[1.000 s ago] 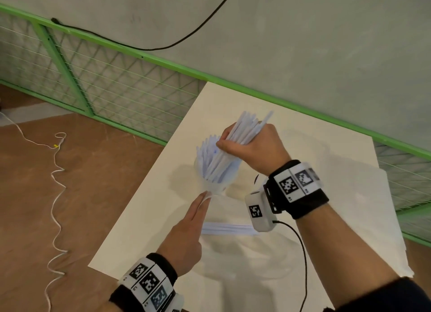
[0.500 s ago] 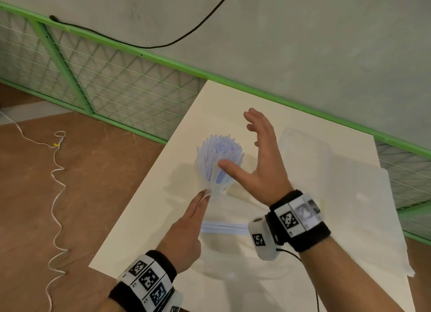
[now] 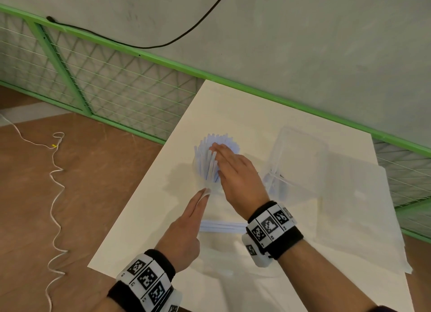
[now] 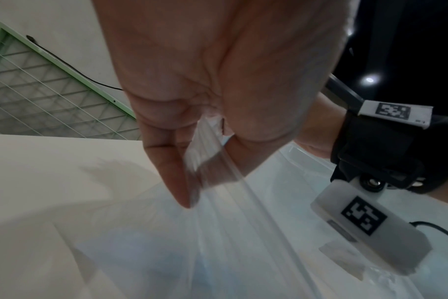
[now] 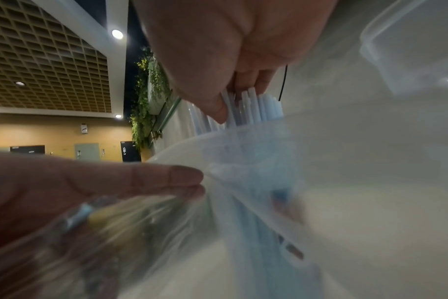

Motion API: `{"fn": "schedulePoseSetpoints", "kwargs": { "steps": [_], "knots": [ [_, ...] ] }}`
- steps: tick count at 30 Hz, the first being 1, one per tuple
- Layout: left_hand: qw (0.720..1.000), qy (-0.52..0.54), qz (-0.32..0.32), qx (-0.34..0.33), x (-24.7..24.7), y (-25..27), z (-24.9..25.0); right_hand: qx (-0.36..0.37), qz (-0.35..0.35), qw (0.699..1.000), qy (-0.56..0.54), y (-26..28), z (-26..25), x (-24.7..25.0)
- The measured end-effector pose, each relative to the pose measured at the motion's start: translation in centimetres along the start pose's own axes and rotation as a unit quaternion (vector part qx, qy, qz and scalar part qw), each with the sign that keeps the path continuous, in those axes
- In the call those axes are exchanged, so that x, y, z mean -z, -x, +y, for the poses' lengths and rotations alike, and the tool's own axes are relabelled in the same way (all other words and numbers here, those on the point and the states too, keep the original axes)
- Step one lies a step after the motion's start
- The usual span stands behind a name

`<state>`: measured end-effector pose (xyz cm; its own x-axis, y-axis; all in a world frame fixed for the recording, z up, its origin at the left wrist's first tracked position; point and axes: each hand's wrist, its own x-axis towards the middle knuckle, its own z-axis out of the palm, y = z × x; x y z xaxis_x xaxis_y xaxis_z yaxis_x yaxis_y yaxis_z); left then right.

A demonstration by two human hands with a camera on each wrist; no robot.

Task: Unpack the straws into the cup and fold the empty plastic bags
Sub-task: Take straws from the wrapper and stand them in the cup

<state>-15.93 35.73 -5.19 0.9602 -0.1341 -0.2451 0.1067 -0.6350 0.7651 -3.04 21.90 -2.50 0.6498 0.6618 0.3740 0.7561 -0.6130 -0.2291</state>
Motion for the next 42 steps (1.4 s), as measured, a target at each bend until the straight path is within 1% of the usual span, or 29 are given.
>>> {"fn": "schedulePoseSetpoints", "kwargs": {
  "steps": [3, 5, 7, 8, 9, 10, 12, 14, 18, 22, 23, 24, 25, 27, 28, 29, 30, 31, 32, 33, 34, 35, 36, 37, 39, 42],
  "knots": [
    [1.0, 0.001, 0.001, 0.004, 0.1, 0.1, 0.1, 0.005, -0.036, 0.998, 0.041, 0.2, -0.4, 0.4],
    [1.0, 0.003, -0.003, 0.008, 0.1, 0.1, 0.0, -0.02, -0.039, 0.999, -0.002, 0.1, -0.8, 1.3],
    [1.0, 0.0, -0.009, 0.014, 0.1, 0.1, -0.1, -0.046, -0.016, 0.997, -0.061, -0.2, -1.4, 2.3],
    [1.0, -0.006, -0.011, 0.02, 0.1, 0.1, 0.0, -0.045, -0.001, 0.997, -0.068, -0.2, -1.8, 2.6],
    [0.999, -0.012, -0.013, 0.026, 0.1, 0.0, 0.0, -0.038, 0.002, 0.998, -0.054, -0.3, -2.1, 2.7],
    [0.999, -0.017, -0.014, 0.033, 0.1, -0.1, 0.1, -0.031, -0.012, 0.999, -0.025, -0.3, -2.4, 2.5],
    [0.998, -0.027, -0.015, 0.048, 0.0, -0.3, 0.1, -0.025, -0.064, 0.996, 0.049, -0.2, -2.7, 1.8],
    [0.998, -0.032, -0.019, 0.058, -0.1, -0.5, 0.1, -0.026, -0.093, 0.991, 0.096, -0.2, -2.7, 1.1],
    [0.997, -0.05, -0.023, 0.06, -0.2, -0.7, 0.3, -0.035, -0.066, 0.995, 0.069, -0.4, -3.0, 1.3],
    [0.996, -0.06, -0.028, 0.067, -0.2, -0.9, 0.3, -0.043, -0.099, 0.99, 0.09, -0.5, -3.2, 1.0],
    [0.995, -0.062, -0.03, 0.067, -0.1, -0.9, 0.3, -0.045, -0.09, 0.991, 0.083, -0.5, -3.1, 1.0],
    [0.995, -0.066, -0.03, 0.066, -0.1, -1.0, 0.4, -0.043, -0.066, 0.994, 0.071, -0.5, -3.1, 1.5],
    [0.995, -0.071, -0.03, 0.064, -0.1, -1.0, 0.4, -0.034, -0.027, 0.998, 0.055, -0.6, -3.3, 2.2],
    [0.995, -0.075, -0.033, 0.057, -0.1, -0.9, 0.7, 0.012, 0.077, 0.997, -0.006, 0.2, -3.6, 3.6],
    [0.995, -0.074, -0.037, 0.053, -0.1, -0.9, 0.8, 0.036, 0.112, 0.992, -0.047, 1.0, -3.8, 4.1],
    [0.996, -0.067, -0.041, 0.049, -0.1, -0.9, 0.8, 0.052, 0.116, 0.989, -0.079, 2.1, -4.1, 4.4],
    [0.997, -0.053, -0.042, 0.042, -0.2, -0.8, 0.7, 0.053, 0.089, 0.99, -0.098, 3.3, -4.4, 4.4],
    [0.998, -0.036, -0.04, 0.031, -0.2, -0.8, 0.7, 0.033, 0.031, 0.993, -0.106, 4.4, -4.8, 4.3],
    [0.999, -0.025, -0.04, 0.019, -0.4, -0.8, 0.7, -0.011, -0.06, 0.992, -0.107, 5.3, -4.9, 3.7],
    [0.999, -0.017, -0.042, 0.01, -0.6, -0.8, 0.8, -0.059, -0.163, 0.98, -0.094, 6.3, -4.8, 2.9],
    [0.999, -0.011, -0.047, 0.005, -0.9, -0.8, 0.9, -0.091, -0.254, 0.961, -0.061, 7.2, -4.3, 1.6],
    [0.999, -0.007, -0.052, 0.001, -1.2, -0.9, 1.2, -0.108, -0.305, 0.946, -0.022, 8.1, -3.6, 0.3],
    [0.998, -0.004, -0.055, -0.003, -1.4, -0.9, 1.5, -0.116, -0.333, 0.936, 0.005, 8.8, -3.0, -1.1],
    [0.998, -0.004, -0.057, -0.008, -1.7, -1.0, 1.8, -0.122, -0.347, 0.93, 0.018, 9.4, -2.3, -2.2],
    [0.998, 0.001, -0.058, -0.021, -2.0, -1.0, 2.2, -0.14, -0.348, 0.927, 0.031, 10.2, -1.5, -4.1],
    [0.998, 0.004, -0.055, -0.024, -2.1, -1.1, 2.6, -0.151, -0.351, 0.922, 0.061, 10.7, -1.1, -5.4]
  ]
}}
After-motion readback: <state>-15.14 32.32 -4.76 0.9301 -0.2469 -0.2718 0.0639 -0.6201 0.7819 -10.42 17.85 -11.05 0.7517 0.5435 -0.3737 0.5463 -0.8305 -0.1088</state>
